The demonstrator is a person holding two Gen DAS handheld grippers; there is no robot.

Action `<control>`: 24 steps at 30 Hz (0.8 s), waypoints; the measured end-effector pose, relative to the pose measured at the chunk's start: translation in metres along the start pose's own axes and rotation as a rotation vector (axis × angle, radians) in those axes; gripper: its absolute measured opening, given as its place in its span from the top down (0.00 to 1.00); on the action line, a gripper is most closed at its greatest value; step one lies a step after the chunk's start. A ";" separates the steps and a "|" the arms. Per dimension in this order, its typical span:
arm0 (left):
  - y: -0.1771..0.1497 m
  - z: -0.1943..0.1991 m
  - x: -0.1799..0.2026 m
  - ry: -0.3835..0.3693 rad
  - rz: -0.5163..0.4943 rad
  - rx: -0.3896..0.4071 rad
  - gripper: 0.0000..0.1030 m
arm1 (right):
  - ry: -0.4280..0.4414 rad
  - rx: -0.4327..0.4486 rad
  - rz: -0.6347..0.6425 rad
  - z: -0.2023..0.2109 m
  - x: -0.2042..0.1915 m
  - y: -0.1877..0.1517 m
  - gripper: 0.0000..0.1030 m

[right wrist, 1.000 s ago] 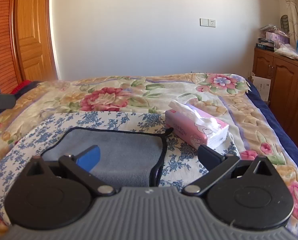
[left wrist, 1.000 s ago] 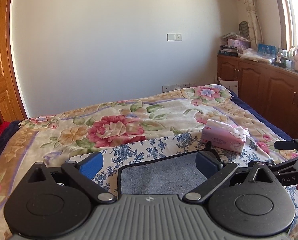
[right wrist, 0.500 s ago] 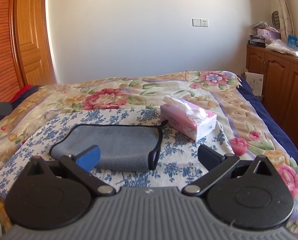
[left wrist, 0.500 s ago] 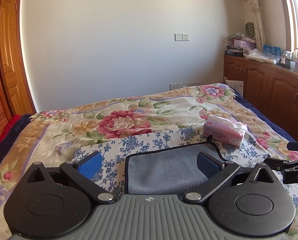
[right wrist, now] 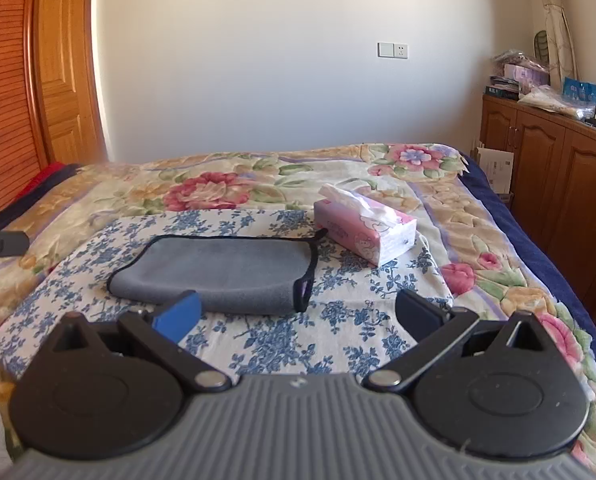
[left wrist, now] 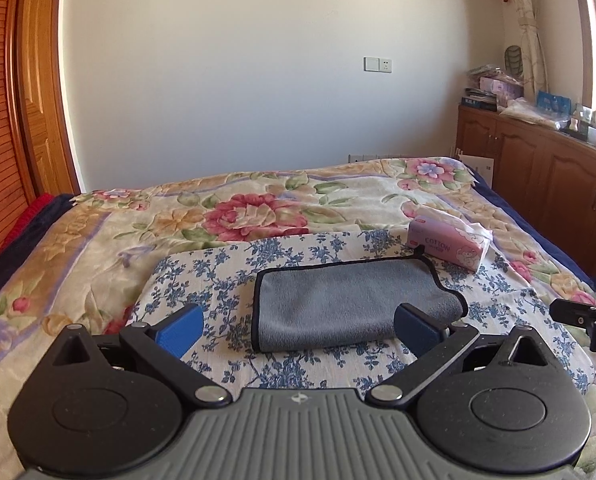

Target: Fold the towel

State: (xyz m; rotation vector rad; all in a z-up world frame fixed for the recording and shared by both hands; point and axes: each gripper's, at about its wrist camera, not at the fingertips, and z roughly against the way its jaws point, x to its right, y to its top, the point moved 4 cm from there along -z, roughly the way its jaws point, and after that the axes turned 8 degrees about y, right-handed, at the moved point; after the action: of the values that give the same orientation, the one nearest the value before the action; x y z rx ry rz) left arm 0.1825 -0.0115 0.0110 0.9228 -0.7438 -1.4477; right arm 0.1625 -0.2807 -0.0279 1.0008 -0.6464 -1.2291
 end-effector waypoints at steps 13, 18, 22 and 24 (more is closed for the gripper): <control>-0.037 0.021 -0.013 0.005 -0.013 -0.009 0.00 | 0.005 -0.017 0.023 0.018 -0.018 -0.016 0.00; -0.050 0.029 -0.015 0.004 -0.010 -0.023 0.00 | 0.006 -0.022 0.026 0.023 -0.022 -0.020 0.00; -0.061 0.034 -0.015 0.011 -0.015 -0.029 0.00 | 0.009 -0.027 0.031 0.026 -0.026 -0.023 0.00; -0.066 0.035 -0.015 0.012 -0.010 -0.032 0.00 | 0.012 -0.029 0.032 0.028 -0.029 -0.025 0.00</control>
State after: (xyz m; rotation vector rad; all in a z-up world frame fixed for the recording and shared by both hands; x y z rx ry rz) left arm 0.1192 0.0067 -0.0278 0.9109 -0.7067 -1.4576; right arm 0.1200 -0.2613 -0.0348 0.9698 -0.6318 -1.2009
